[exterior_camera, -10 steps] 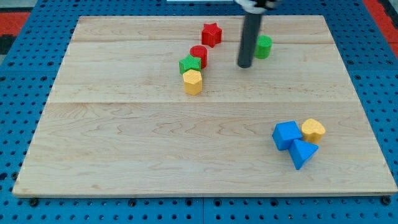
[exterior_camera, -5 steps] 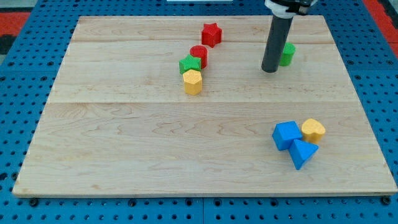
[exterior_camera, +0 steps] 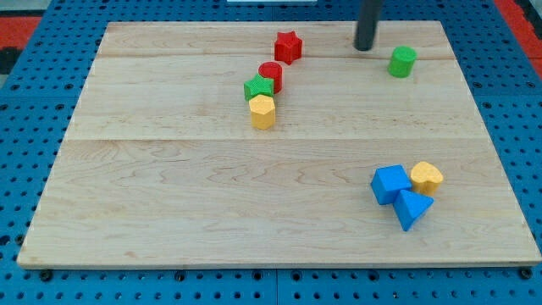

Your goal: Push the green circle towards the center right

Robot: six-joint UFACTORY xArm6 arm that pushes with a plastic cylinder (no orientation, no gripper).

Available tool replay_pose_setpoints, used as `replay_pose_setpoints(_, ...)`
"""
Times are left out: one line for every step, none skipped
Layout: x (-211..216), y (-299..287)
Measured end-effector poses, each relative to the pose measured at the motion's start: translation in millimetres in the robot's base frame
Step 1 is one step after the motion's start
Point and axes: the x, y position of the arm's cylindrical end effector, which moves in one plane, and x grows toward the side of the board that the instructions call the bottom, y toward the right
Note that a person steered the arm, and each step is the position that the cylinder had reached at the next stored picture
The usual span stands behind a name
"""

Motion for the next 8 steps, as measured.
replay_pose_setpoints(27,17)
replay_pose_setpoints(5,21)
replay_pose_setpoints(3,54)
replay_pose_setpoints(44,54)
replay_pose_setpoints(85,34)
replay_pose_setpoints(78,30)
replay_pose_setpoints(46,13)
replay_pose_setpoints(22,6)
